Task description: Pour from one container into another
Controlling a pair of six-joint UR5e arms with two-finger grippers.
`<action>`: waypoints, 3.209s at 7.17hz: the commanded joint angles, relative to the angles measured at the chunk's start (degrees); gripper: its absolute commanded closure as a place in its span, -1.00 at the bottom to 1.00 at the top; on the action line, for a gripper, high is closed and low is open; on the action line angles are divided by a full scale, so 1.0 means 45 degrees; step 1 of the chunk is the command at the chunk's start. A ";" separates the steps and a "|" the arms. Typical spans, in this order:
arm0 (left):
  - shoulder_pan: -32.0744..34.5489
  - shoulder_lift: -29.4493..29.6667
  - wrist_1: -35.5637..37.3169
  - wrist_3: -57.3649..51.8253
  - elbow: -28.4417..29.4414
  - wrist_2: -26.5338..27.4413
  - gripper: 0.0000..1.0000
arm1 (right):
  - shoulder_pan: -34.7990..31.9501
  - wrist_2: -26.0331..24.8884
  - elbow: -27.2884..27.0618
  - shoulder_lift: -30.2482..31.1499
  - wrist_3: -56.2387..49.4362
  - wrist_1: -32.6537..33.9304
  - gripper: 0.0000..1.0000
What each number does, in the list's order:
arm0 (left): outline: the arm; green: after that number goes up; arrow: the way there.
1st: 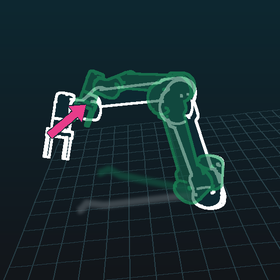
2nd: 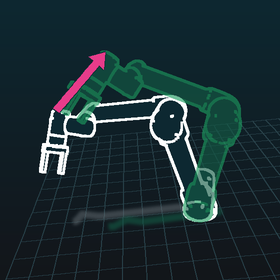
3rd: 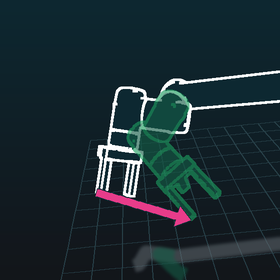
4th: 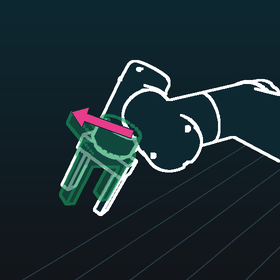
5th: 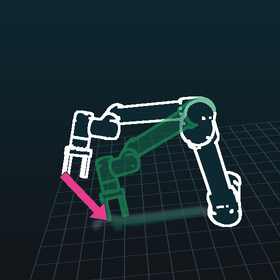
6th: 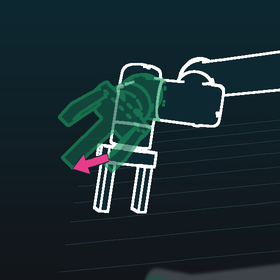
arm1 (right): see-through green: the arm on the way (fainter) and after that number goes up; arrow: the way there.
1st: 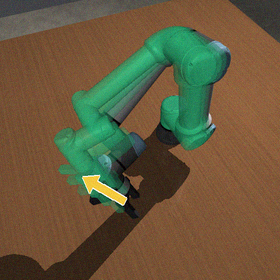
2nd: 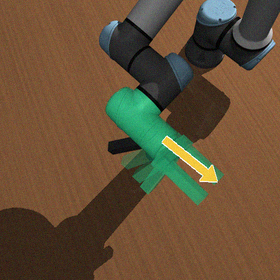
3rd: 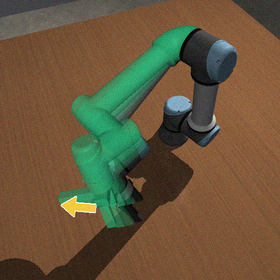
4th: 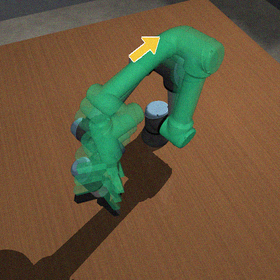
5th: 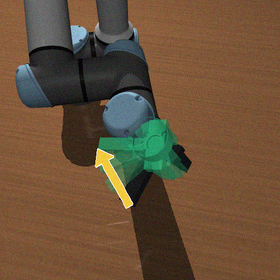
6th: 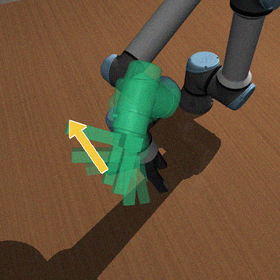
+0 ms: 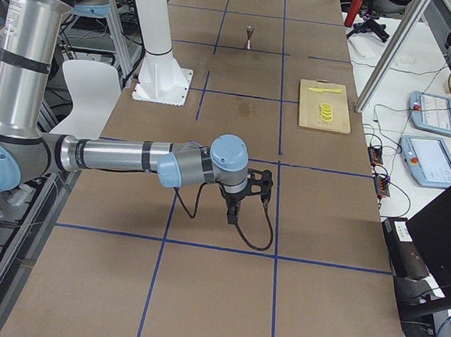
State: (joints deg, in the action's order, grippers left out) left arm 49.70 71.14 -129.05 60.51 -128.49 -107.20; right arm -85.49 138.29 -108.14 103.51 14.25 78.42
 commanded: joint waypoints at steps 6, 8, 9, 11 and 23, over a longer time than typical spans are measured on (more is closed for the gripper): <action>-0.7909 -0.2214 0.0374 0.6095 -0.1271 0.8111 -1.00 | 0.0561 -0.0146 -0.0696 0.0317 0.0389 -0.0083 -1.00; -1.0466 -0.1808 0.3390 0.8826 -0.1232 1.0958 -0.98 | 0.0600 -0.0165 -0.0735 0.0298 0.0408 -0.0102 -1.00; -1.0864 -0.0915 0.4816 0.9379 -0.1193 1.1184 -0.97 | 0.0658 -0.0223 -0.0735 0.0278 0.0427 -0.0102 -1.00; -1.1063 0.0185 0.5962 0.9677 -0.0940 1.2354 -0.95 | 0.1027 -0.0903 -0.0870 0.0181 0.0679 -0.0102 -1.00; -1.1103 0.2258 0.5983 1.0830 0.3588 1.6886 -0.87 | 0.8174 -0.6784 -0.4230 0.1449 1.1360 -0.4066 -1.00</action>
State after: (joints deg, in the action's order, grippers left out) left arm -0.35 80.70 -102.13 109.05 -114.46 -32.78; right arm -50.62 109.19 -126.53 109.51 63.03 60.37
